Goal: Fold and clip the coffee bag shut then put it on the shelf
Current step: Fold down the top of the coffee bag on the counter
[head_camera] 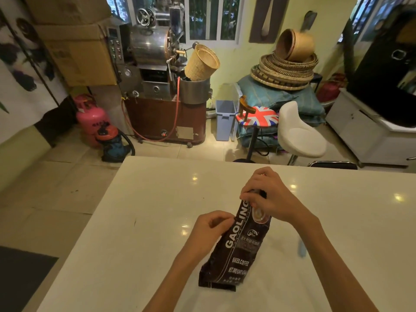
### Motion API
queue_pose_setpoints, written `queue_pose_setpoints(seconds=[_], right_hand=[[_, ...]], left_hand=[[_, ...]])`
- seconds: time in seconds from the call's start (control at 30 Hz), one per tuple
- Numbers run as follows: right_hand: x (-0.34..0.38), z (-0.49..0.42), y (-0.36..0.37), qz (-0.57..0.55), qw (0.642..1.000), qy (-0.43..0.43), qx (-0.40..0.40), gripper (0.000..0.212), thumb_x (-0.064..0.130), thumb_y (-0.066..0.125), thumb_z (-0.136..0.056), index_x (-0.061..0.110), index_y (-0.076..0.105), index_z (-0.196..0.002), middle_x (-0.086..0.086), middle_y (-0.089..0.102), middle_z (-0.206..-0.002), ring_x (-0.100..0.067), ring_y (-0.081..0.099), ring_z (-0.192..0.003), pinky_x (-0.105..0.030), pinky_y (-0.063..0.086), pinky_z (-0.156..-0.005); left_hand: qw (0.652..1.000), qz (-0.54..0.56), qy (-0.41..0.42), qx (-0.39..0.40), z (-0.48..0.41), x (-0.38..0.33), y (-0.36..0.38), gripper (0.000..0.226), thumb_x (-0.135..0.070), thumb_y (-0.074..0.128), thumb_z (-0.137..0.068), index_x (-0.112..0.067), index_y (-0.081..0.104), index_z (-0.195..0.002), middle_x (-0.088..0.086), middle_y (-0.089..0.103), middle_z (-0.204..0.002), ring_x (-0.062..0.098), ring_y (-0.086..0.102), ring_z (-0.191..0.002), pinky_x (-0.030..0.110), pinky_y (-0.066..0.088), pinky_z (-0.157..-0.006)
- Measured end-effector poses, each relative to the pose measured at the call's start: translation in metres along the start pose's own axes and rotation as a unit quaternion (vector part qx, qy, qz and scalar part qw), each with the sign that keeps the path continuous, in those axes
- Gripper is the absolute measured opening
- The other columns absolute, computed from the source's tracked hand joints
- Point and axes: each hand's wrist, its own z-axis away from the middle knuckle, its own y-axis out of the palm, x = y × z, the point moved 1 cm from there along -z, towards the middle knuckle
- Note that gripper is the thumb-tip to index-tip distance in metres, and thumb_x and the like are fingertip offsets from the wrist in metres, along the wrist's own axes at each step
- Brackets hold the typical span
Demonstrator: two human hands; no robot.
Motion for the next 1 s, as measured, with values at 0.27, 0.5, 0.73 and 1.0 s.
queue_pose_setpoints(seconds=[0.27,0.5,0.73,1.0], right_hand=[[0.026,-0.002,0.002,0.142,0.989,0.046,0.004,0.03,0.049,0.052,-0.091,0.043,0.06,-0.12,0.014,0.06,-0.122,-0.015,0.041,-0.12,-0.036,0.028,-0.105],[0.028,0.005,0.011,0.16,0.986,-0.052,0.008,0.022,0.04,0.065,-0.086,0.04,0.07,-0.108,0.007,0.057,-0.125,-0.021,0.037,-0.129,-0.053,0.025,-0.116],[0.03,0.007,0.018,0.129,0.991,-0.037,0.022,0.031,0.059,0.055,-0.085,0.032,0.069,-0.089,0.009,0.052,-0.133,-0.017,0.028,-0.137,-0.042,0.027,-0.114],[0.035,0.001,0.013,0.178,0.983,0.036,0.025,0.03,0.04,0.062,-0.089,0.037,0.059,-0.119,0.007,0.059,-0.119,-0.019,0.048,-0.114,-0.037,0.038,-0.105]], left_hand=[[0.984,-0.15,0.041,-0.088,-0.013,0.014,0.006,0.02,-0.015,0.058,-0.096,-0.029,0.057,-0.082,0.001,0.068,-0.088,0.016,0.066,-0.082,0.032,0.058,-0.076],[0.984,-0.122,0.018,-0.129,-0.014,0.018,0.003,0.021,-0.01,0.058,-0.095,-0.025,0.053,-0.08,0.001,0.059,-0.077,0.015,0.059,-0.073,0.035,0.054,-0.071],[0.988,-0.099,0.013,-0.115,-0.015,0.018,0.002,0.013,-0.014,0.059,-0.095,-0.019,0.054,-0.083,0.001,0.06,-0.078,0.018,0.061,-0.075,0.039,0.056,-0.074],[0.979,-0.126,0.059,-0.147,-0.014,0.019,0.014,0.021,-0.009,0.056,-0.095,-0.024,0.05,-0.081,-0.005,0.056,-0.078,0.009,0.055,-0.071,0.027,0.048,-0.069]])
